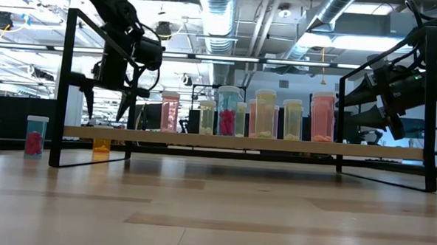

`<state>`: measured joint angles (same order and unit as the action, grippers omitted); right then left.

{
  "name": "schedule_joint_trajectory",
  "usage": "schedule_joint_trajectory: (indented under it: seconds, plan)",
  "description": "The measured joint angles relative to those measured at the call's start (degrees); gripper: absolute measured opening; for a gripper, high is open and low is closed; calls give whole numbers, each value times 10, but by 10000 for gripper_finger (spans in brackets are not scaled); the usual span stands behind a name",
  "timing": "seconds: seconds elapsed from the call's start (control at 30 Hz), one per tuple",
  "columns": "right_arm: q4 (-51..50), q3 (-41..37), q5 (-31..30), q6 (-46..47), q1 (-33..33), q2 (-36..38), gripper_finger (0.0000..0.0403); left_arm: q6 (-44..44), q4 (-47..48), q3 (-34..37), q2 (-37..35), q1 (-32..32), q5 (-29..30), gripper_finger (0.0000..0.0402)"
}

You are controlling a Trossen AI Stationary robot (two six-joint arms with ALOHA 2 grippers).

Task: Pick and place medicine bottles onto shelf by color
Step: Put the orange pill bottle on the shelf

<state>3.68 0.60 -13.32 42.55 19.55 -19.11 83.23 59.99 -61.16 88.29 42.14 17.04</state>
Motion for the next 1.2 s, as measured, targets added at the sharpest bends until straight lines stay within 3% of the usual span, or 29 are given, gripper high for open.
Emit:
schedule_joint_trajectory:
  seconds: [0.17, 0.47, 0.77, 1.2]
  plan:
    - [0, 0, 0, 0, 0, 0, 249, -22, -13, 3, 0, 17, -4, 301]
    - [0, 0, 0, 0, 0, 0, 249, -34, -37, 11, 0, 37, 23, 395]
    - [0, 0, 0, 0, 0, 0, 249, -58, -114, 55, 0, 59, 15, 395]
    - [0, 0, 0, 0, 0, 0, 249, -70, -126, 61, 43, 70, -3, 377]
